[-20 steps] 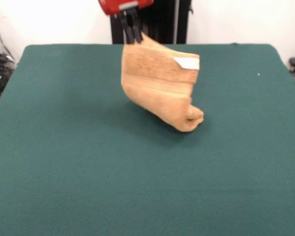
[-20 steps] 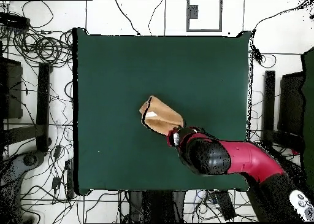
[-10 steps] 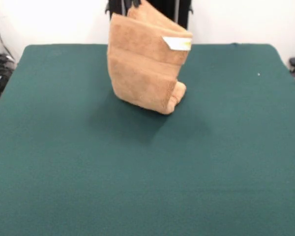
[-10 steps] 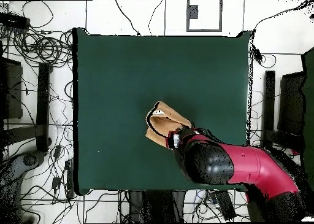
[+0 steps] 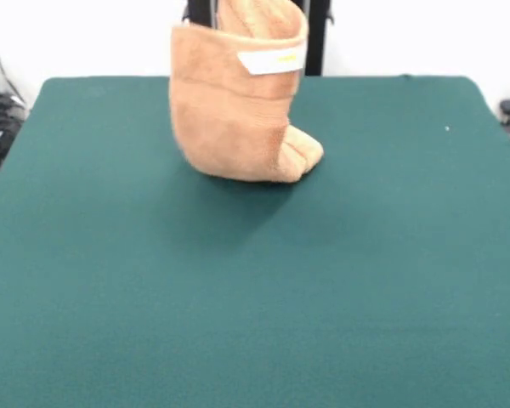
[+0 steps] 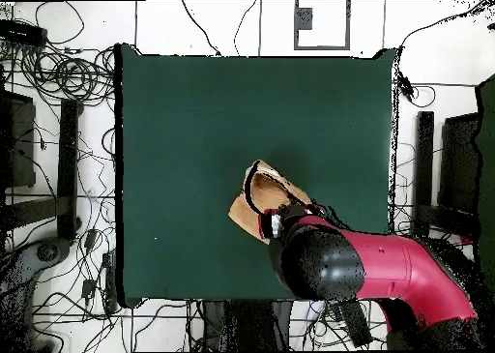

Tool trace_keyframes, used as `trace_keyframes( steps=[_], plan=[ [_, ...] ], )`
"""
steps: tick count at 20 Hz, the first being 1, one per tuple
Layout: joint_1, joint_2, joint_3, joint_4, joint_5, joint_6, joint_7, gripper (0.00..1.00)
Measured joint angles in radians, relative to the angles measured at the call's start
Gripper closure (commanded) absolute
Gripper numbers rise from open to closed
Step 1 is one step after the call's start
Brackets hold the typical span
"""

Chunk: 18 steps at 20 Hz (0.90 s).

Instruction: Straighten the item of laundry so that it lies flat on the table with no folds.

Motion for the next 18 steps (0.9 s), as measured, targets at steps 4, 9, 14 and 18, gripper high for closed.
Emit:
trace_keyframes(
  steps=[4, 9, 14, 18],
  plan=[
    [-0.002, -0.011, -0.002, 0.0, 0.0, 0.0, 0.0, 1.0],
    [-0.018, -0.058, -0.004, -0.002, 0.015, 0.056, 0.0, 1.0],
    [-0.049, -0.095, -0.004, -0.009, 0.016, 0.145, 0.0, 1.0],
    [-0.084, -0.114, -0.005, -0.021, 0.015, 0.207, 0.0, 1.0]
  ],
)
